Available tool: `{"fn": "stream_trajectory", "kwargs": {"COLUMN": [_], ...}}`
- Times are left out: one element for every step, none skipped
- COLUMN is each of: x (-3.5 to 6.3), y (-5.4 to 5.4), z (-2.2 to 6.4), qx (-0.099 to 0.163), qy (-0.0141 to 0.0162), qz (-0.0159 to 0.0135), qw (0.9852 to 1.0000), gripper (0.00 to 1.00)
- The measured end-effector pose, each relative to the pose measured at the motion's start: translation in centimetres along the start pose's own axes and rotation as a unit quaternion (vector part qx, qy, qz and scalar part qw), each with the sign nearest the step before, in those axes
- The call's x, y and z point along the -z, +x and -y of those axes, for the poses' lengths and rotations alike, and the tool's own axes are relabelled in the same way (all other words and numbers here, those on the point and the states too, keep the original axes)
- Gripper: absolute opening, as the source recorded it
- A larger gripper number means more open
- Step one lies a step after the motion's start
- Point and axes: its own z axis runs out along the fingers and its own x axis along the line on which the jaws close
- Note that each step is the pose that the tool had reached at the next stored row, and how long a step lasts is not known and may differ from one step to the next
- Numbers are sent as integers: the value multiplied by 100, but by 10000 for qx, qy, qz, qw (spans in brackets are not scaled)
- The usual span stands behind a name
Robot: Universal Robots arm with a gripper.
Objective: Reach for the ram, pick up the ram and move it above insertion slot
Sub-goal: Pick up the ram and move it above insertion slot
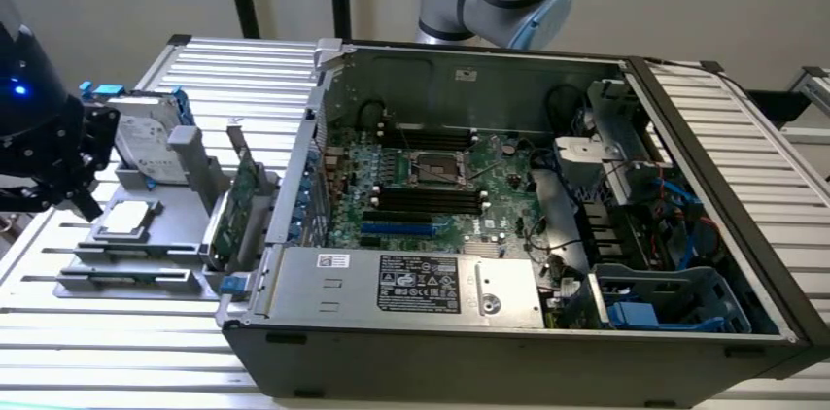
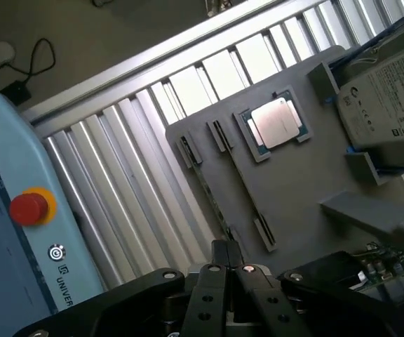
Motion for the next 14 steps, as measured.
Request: {"fn": "stream_trajectory", "kwargs": {"x": [-1, -3, -5, -7, -9, -10, -12, -13, -15, -17, -19, -20, -22, -24], "y": [0, 0, 0, 0, 0, 0, 0, 0, -1, -1, -1, -2, -3, -3], "z": [0, 0, 0, 0, 0, 0, 0, 0, 0, 0, 0, 0, 0, 0], "qx": [89, 180, 272, 362, 457, 539, 616, 689, 757, 828, 898, 962, 1022, 1078], "qy": [0, 1, 2, 2, 3, 3, 4, 5, 6, 8, 10, 13, 17, 22], "qz": [-2, -4, -6, -8, -9, -9, -8, -7, -5, -3, 0, 3, 8, 13], "qw": [10000, 9998, 9996, 9993, 9990, 9985, 9981, 9976, 9971, 9966, 9960, 9954, 9948, 9942], "gripper": [11, 11, 11, 11, 11, 11, 11, 11, 11, 11, 11, 11, 11, 11]}}
